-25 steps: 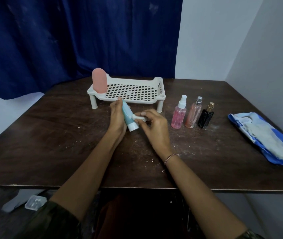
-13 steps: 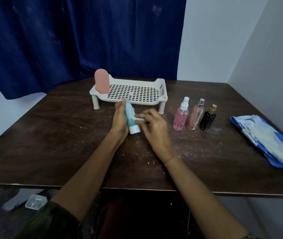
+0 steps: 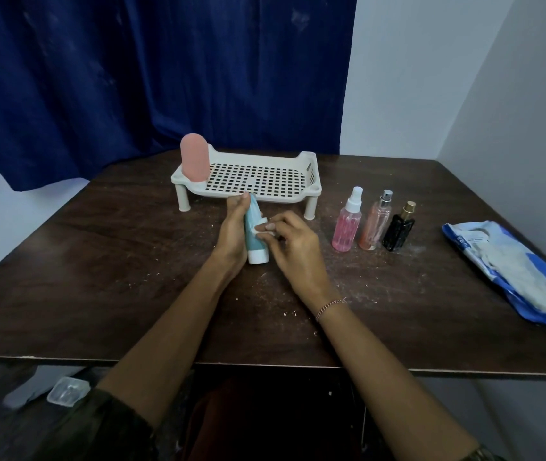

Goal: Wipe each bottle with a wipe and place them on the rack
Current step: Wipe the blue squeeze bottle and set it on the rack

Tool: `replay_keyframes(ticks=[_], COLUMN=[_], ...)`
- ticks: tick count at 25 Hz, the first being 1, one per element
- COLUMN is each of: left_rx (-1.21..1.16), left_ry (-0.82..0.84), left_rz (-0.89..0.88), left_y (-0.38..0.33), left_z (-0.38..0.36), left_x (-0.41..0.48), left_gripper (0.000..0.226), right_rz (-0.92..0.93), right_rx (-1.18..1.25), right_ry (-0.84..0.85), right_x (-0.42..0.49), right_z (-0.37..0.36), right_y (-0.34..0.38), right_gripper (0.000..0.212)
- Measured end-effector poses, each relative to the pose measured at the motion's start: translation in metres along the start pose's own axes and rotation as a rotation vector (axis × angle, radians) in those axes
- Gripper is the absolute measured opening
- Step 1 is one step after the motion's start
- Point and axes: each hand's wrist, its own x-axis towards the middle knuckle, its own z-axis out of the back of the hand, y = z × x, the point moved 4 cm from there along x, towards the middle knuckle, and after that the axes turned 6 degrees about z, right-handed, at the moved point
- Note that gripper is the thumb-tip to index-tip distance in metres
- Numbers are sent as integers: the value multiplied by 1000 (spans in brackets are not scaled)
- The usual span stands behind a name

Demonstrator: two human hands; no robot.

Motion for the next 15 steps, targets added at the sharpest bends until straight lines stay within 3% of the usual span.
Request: replay_keyframes(ticks=[3,10,15], left_rx=[3,17,-42], left_ry=[31,38,106], left_rz=[-5,-17,-59], left_y=[2,2,-1], left_z=[-4,1,-6], left_x=[-3,-1,-6], left_gripper=[22,24,23], right_rz=[-34,145,-5], right_rx=[5,-38,-32], right_ry=[-28,75,-56], right_x=[-1,-2,1], right_z=[1,-4,1], right_y=[-4,12,-4], right_gripper=[9,16,13])
